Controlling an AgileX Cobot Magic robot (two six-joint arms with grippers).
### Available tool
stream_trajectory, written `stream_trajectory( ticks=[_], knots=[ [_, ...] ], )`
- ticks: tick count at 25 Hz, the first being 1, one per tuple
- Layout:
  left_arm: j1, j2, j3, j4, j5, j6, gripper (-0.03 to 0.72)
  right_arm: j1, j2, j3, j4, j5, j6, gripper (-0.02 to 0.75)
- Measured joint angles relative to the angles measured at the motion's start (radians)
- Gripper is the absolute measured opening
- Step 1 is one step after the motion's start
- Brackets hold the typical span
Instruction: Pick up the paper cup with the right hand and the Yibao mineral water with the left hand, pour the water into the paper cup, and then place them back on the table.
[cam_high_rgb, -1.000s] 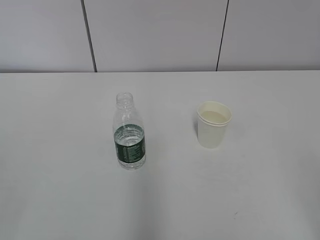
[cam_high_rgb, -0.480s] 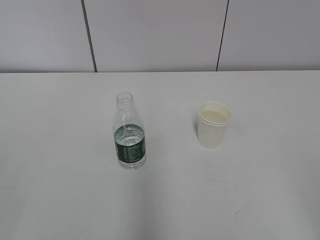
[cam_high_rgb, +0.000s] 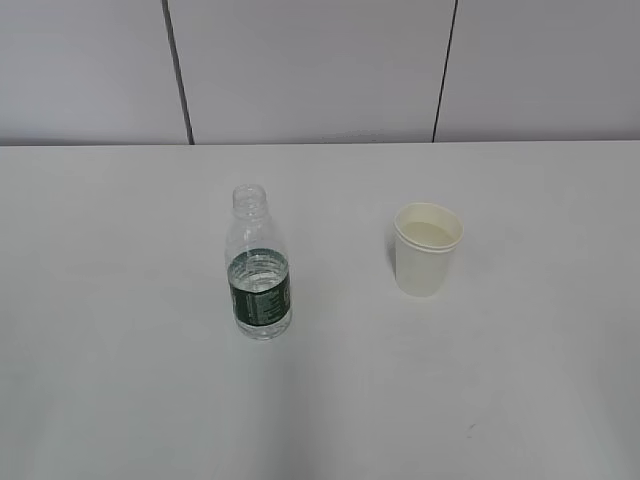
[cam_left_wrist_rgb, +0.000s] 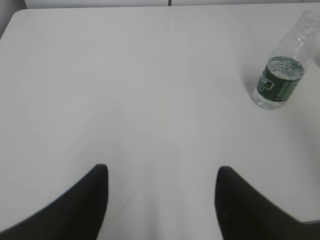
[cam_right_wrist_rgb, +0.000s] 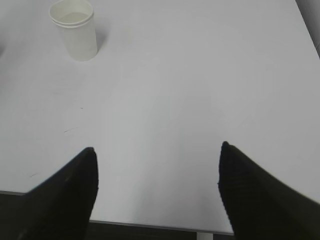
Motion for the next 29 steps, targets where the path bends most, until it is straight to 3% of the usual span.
stream_trajectory(
  ticks=[29],
  knots=[
    [0.000,0.000,0.000,0.000,-0.001,0.000,0.406,0.000,0.000,0.000,0.002,0.000,0.008,0.585]
  ],
)
